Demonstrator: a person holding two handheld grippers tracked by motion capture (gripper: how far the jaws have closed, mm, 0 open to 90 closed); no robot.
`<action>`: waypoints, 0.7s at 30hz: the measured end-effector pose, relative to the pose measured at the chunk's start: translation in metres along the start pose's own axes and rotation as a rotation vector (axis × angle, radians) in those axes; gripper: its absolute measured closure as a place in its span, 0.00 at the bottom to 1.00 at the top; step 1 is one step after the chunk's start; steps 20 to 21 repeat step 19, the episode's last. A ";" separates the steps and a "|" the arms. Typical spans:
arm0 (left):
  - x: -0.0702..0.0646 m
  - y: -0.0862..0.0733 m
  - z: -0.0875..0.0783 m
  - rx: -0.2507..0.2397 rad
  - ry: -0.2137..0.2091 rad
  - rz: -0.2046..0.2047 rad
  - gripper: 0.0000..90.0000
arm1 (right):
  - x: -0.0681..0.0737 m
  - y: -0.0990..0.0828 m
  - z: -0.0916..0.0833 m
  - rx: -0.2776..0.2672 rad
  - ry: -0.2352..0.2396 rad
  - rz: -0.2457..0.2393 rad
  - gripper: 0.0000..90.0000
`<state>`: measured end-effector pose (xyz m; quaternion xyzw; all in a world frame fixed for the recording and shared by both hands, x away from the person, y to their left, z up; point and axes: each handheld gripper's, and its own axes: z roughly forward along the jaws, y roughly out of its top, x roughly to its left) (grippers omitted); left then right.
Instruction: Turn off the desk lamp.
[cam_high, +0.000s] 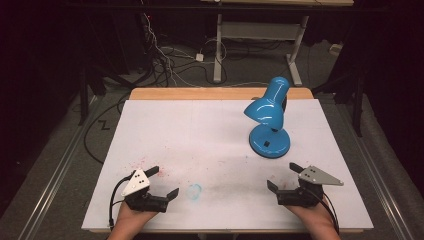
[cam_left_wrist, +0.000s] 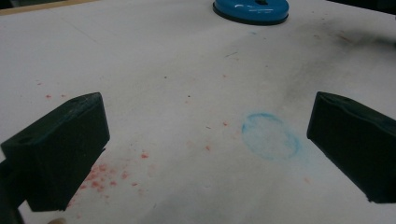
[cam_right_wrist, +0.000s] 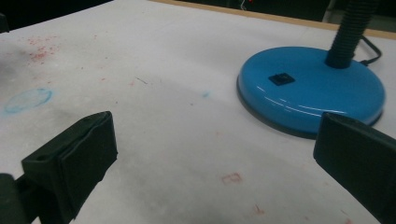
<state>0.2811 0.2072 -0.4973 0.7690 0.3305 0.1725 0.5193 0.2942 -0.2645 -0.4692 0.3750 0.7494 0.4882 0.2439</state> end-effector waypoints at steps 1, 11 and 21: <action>0.000 0.000 0.000 0.000 0.000 0.000 0.00 | 0.000 -0.001 -0.003 -0.007 -0.006 -0.004 0.00; 0.000 0.000 0.000 -0.001 0.003 0.003 0.00 | -0.004 -0.017 -0.021 -0.030 -0.040 -0.006 0.00; 0.000 0.000 -0.001 -0.004 0.014 -0.002 0.00 | -0.006 -0.018 -0.018 -0.011 -0.043 -0.005 0.00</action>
